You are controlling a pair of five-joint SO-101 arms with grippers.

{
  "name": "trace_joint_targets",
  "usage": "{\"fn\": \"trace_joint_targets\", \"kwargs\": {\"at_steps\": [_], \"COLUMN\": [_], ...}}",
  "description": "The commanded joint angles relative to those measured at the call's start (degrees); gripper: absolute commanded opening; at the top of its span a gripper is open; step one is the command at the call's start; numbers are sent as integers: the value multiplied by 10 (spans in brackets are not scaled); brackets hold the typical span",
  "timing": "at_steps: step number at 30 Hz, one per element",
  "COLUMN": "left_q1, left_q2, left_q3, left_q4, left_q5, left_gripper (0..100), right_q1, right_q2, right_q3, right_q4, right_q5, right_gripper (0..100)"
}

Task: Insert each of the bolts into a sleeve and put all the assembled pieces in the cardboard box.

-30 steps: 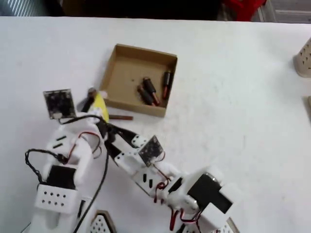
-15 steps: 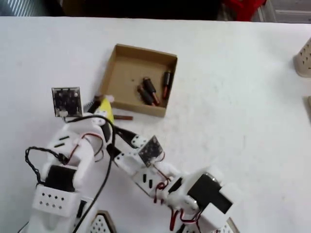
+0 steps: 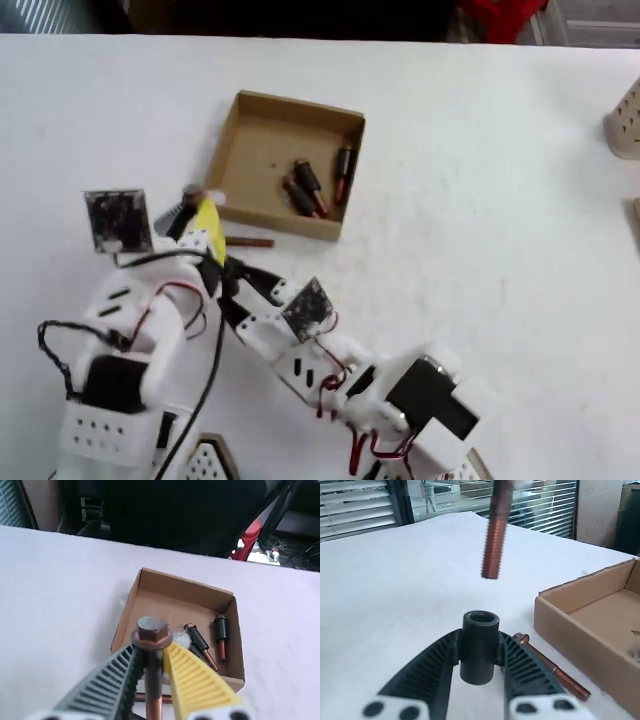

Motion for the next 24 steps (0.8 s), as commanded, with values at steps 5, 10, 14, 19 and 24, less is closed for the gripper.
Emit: {"fn": "trace_joint_targets", "kwargs": {"at_steps": [5, 10, 14, 19, 24], "left_q1": [25, 27, 27, 27, 30], "left_q2": [-149, -124, -86, -60, -60], "left_q3": [86, 113, 105, 102, 95], "left_q4": [8, -22, -27, -25, 8], "left_q5": [-7, -7, -7, -7, -7], "left_gripper": [22, 22, 22, 22, 22], "right_q1": [-3, -3, -1, -1, 0], "right_q2": [-3, -3, -3, -3, -3], "right_q3": [-9, -9, -9, -9, -9], "right_q4": [1, 1, 1, 1, 0], "right_q5": [-6, -6, -6, -6, -6], "right_gripper": [16, 16, 16, 16, 16]}}
